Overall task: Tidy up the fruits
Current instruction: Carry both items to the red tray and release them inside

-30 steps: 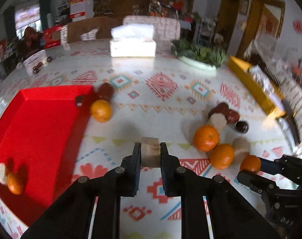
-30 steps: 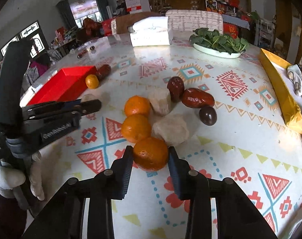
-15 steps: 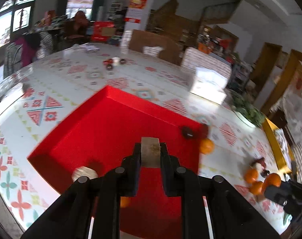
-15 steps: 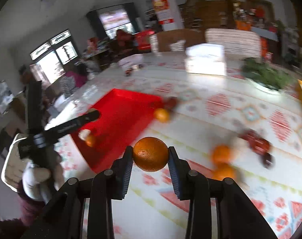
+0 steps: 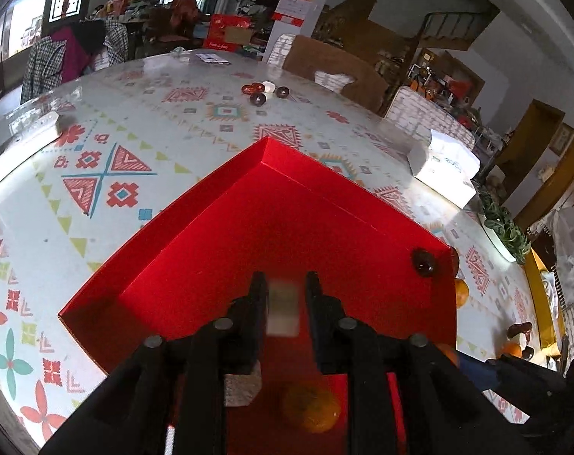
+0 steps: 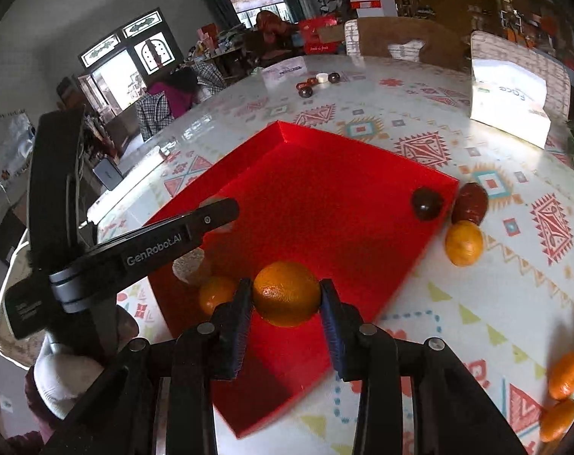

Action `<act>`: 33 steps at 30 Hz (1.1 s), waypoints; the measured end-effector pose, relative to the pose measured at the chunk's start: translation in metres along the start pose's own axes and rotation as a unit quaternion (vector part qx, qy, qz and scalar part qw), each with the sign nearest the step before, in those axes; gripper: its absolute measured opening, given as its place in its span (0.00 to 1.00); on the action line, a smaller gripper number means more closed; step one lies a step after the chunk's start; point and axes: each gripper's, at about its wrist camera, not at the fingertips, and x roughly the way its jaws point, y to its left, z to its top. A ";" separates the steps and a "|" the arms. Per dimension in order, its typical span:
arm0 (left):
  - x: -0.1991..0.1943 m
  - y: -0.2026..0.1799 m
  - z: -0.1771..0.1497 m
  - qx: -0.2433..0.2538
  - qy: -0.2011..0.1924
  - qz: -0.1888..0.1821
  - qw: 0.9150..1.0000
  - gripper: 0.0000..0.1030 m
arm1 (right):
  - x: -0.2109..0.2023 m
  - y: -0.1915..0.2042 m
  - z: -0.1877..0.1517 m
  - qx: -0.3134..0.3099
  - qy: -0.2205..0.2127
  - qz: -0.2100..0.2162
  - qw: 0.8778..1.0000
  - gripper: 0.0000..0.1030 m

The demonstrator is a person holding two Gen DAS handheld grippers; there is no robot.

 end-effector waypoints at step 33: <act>-0.034 -0.057 -0.026 0.034 -0.018 -0.055 0.998 0.64 | 0.012 -0.109 0.022 0.057 -0.014 -0.115 0.992 0.37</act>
